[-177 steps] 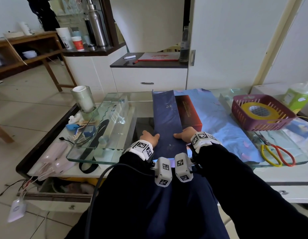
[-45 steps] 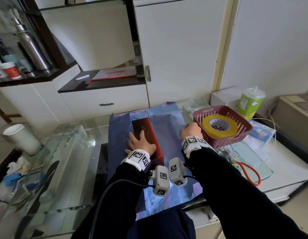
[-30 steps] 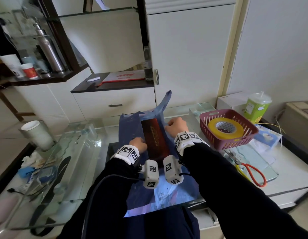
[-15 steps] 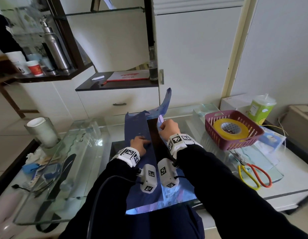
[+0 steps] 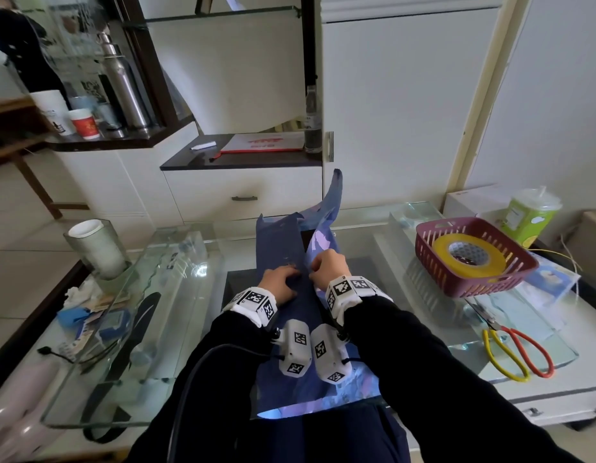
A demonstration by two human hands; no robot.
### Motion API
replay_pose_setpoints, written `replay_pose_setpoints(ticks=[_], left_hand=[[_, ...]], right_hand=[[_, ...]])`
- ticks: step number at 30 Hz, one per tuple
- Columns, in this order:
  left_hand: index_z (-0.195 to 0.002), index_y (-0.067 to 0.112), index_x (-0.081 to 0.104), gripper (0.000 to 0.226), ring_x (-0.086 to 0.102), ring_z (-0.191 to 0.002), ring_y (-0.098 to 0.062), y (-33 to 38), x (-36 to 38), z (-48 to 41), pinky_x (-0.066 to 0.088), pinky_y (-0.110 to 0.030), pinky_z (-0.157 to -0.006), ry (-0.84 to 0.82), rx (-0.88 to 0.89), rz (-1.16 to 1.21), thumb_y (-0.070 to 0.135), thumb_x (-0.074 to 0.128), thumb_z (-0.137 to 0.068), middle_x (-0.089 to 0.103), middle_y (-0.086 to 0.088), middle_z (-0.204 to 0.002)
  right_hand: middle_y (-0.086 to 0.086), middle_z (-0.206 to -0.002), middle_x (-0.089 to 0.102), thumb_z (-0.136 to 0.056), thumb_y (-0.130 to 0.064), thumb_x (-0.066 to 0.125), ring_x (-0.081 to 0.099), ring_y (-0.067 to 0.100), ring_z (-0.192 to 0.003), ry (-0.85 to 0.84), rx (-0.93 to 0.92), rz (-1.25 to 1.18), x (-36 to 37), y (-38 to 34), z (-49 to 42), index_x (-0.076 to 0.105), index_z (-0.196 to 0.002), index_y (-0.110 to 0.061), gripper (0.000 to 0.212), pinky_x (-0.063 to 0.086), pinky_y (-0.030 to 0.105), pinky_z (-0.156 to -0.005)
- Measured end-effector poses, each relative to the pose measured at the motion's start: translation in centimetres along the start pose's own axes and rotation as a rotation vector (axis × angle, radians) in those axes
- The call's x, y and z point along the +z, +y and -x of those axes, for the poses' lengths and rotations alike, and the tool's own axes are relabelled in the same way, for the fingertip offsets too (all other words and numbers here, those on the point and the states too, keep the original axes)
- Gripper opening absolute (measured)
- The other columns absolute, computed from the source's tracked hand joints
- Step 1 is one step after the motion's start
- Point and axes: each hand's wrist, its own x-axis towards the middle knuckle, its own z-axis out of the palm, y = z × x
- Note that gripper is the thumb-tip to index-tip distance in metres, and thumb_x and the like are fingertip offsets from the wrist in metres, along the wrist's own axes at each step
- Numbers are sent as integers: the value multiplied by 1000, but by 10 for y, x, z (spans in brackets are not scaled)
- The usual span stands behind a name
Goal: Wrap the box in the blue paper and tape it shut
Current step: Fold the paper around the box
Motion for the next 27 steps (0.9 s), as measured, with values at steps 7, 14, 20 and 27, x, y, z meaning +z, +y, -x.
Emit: replay_pose_setpoints(ticks=[7,14,20,27], left_hand=[[-145,18,33,70,34,-136,-30,-11,1,-10,31,-39,-113,-31,-75,124,7,62,-82,41,-15,-146],[-147,18,27,77,34,-138,-27,-22,-6,-20,30,-40,-114,-49,-75,157,3,63,-80,42,-8,-146],[-143,23,33,71,48,-124,-24,-25,8,-16,36,-32,-109,-37,-43,168,-6,53,-81,50,-6,-137],[-122,11,63,31,54,-121,-27,-18,1,-31,38,-35,-106,6,-2,55,16,51,-93,59,-12,-130]], right_hand=[[17,-116,64,-85,-6,53,58,31,-112,-113,-83,88,19,5,-12,62,-113,-2,29,44,30,-86],[18,-109,67,-87,-11,55,62,32,-104,-182,-150,32,23,3,-19,68,-107,-4,25,49,30,-88],[21,-108,68,-88,-10,51,63,35,-104,-238,-124,40,31,16,-16,67,-106,2,27,51,39,-94],[11,-112,63,-88,-10,53,56,21,-102,-245,-272,189,16,20,-23,67,-111,-8,27,42,27,-89]])
